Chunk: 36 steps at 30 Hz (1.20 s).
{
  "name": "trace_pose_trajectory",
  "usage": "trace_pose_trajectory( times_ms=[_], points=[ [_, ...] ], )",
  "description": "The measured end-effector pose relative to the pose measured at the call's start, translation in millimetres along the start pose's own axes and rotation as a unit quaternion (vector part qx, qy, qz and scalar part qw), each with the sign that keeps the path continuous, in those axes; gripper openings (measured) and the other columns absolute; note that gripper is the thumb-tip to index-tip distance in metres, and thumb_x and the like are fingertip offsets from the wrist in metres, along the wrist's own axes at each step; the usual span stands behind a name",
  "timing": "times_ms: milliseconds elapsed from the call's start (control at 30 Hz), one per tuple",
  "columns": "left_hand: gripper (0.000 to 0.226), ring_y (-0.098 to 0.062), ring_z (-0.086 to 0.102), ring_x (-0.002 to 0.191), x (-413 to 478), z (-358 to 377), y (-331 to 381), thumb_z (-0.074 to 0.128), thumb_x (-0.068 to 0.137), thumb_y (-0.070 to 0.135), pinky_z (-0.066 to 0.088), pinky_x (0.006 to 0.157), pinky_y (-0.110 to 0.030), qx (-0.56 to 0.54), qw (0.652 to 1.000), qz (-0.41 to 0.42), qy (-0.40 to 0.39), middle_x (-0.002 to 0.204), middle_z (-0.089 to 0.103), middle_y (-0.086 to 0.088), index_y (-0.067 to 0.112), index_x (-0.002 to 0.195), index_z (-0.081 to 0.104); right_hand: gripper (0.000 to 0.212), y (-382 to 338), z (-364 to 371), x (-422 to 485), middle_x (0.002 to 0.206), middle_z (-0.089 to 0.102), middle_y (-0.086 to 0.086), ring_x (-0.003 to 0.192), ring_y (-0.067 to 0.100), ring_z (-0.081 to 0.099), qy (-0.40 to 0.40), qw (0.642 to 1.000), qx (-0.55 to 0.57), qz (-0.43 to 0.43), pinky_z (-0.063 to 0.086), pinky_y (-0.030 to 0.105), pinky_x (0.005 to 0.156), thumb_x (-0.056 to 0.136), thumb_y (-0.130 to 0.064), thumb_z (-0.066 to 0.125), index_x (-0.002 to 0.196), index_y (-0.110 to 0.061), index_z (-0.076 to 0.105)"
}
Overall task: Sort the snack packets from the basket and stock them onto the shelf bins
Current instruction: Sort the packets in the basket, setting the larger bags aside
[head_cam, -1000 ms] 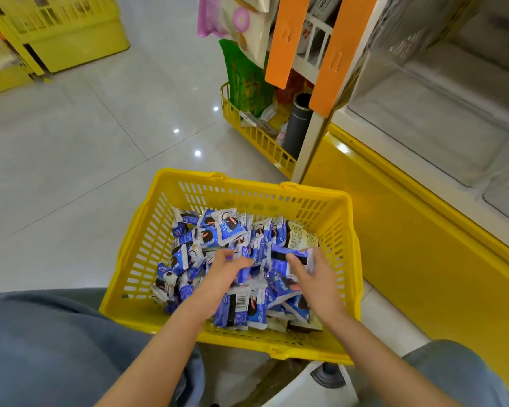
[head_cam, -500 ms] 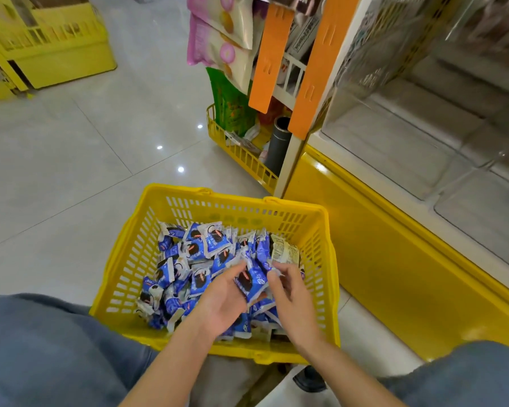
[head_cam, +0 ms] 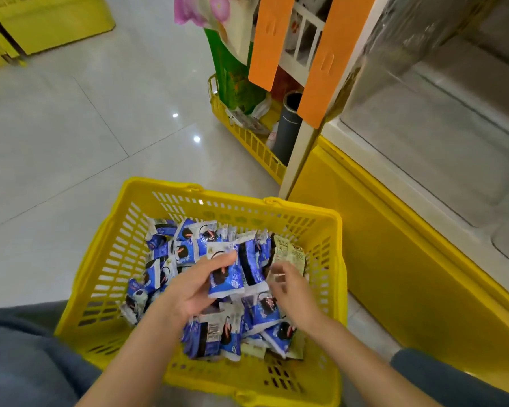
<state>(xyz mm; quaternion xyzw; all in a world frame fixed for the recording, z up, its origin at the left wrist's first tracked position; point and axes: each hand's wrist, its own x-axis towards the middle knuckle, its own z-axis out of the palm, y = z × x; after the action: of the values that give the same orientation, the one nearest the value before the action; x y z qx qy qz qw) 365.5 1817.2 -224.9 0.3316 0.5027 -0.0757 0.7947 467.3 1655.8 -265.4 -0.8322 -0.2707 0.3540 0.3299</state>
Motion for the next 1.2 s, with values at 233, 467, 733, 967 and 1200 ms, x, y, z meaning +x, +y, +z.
trace_pose_trajectory(
  times_ms=[233, 467, 733, 967, 1200],
  points=[
    [0.042, -0.004, 0.049, 0.090, 9.4, -14.1, 11.9, 0.069, 0.058, 0.043, 0.029, 0.099, -0.043, 0.052, 0.999, 0.000, 0.013, 0.100, 0.057, 0.012, 0.026, 0.096, 0.063, 0.079, 16.5, 21.6, 5.1, 0.150, 0.026, 0.012, 0.135, 0.026, 0.034, -0.160, 0.976, -0.051, 0.137, 0.033, 0.035, 0.109, 0.087, -0.034, 0.063, 0.145, -0.009, 0.016],
    [0.011, -0.017, 0.055, 0.079, 25.1, -22.8, -2.7, 0.063, 0.078, 0.033, 0.038, 0.078, -0.035, 0.031, 0.998, 0.028, 0.047, 0.083, 0.059, 0.001, 0.022, 0.076, 0.062, 0.099, 18.2, 22.4, 14.4, 0.148, 0.030, 0.013, 0.134, 0.028, 0.034, -0.192, 0.963, -0.058, 0.179, 0.035, 0.035, 0.108, 0.071, -0.033, 0.080, 0.144, -0.003, 0.021],
    [0.043, -0.019, 0.052, 0.107, 22.9, -23.3, -23.4, 0.063, 0.083, 0.037, 0.033, 0.089, -0.037, 0.035, 0.994, 0.059, 0.081, 0.118, 0.055, -0.001, 0.018, 0.120, 0.054, 0.050, 11.9, 8.0, -4.4, 0.081, 0.057, -0.005, 0.056, -0.004, 0.056, -0.063, 0.987, 0.076, 0.127, 0.041, 0.006, 0.047, 0.076, -0.020, 0.076, 0.109, -0.019, 0.039],
    [0.076, -0.025, 0.046, 0.126, -4.2, -35.1, -41.9, 0.067, 0.076, 0.047, 0.031, 0.108, -0.050, 0.090, 0.991, 0.074, 0.069, 0.142, 0.045, -0.005, 0.019, 0.140, 0.037, 0.045, -42.3, -2.1, -10.1, 0.110, 0.063, 0.005, 0.097, 0.012, 0.066, -0.135, 0.959, 0.226, 0.104, 0.056, 0.026, 0.081, 0.087, -0.036, 0.059, 0.125, -0.014, 0.045],
    [0.043, -0.021, 0.066, 0.103, -38.6, -44.9, -47.4, 0.053, 0.083, 0.046, 0.057, 0.073, -0.031, -0.020, 0.986, 0.134, -0.100, 0.114, 0.068, -0.006, 0.019, 0.115, 0.063, 0.010, -85.3, 30.2, -26.4, 0.071, 0.054, -0.008, 0.061, -0.002, 0.052, -0.041, 0.986, 0.158, -0.037, 0.044, 0.008, 0.058, 0.085, -0.022, 0.067, 0.094, -0.019, 0.063]
  ],
)
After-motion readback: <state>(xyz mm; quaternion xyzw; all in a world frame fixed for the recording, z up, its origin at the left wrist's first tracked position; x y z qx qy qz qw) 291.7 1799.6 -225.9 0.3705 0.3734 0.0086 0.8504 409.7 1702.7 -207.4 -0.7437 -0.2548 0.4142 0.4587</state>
